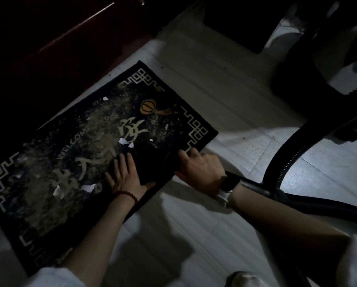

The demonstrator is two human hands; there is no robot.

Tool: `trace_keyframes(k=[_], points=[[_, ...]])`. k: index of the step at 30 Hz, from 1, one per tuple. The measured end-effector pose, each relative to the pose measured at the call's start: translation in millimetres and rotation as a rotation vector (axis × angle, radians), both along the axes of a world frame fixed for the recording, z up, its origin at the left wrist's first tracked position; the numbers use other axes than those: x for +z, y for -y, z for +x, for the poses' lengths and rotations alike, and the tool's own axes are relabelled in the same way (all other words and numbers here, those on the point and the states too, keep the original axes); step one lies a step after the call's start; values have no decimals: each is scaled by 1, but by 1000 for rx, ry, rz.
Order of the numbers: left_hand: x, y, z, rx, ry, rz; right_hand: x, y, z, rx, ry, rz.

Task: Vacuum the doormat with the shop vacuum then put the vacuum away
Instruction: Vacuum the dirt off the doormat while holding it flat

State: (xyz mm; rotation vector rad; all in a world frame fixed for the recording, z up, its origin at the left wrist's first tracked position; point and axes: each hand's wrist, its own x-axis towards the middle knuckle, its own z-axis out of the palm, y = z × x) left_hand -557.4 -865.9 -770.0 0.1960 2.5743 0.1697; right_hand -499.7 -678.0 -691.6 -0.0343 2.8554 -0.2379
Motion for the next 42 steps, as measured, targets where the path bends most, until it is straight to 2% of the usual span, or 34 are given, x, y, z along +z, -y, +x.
trace_keyframes(k=[2,4,8,9,15,17,20,22,27,33,35,39,42], points=[[-6,7,1,-6,67,-38,-2,2,-9,34,42,8],[-6,9,1,-33,62,-50,-3,-18,-14,-22,45,-18],[-1,4,-1,-31,68,-83,1,-84,-26,-409,46,-104],[0,2,-3,-29,74,-99,1,-88,-27,-441,69,-147],[-1,1,-4,11,36,-87,0,-47,-1,-237,292,-360],[-1,3,-3,9,14,-81,4,-56,-7,-287,216,-412],[0,2,-4,16,31,-73,4,-77,-30,-479,129,-453],[1,0,-5,24,47,-77,-2,-72,-32,-472,146,-373],[-1,0,-6,58,34,-43,-5,-22,22,-68,198,-211],[-1,11,-7,28,34,15,-6,-8,38,-32,141,-64],[2,14,-13,-27,26,111,-5,2,46,-21,119,-44],[20,4,-21,-189,25,528,-6,7,51,-8,34,20],[24,-11,-23,-199,87,549,-14,14,58,2,-46,121]])
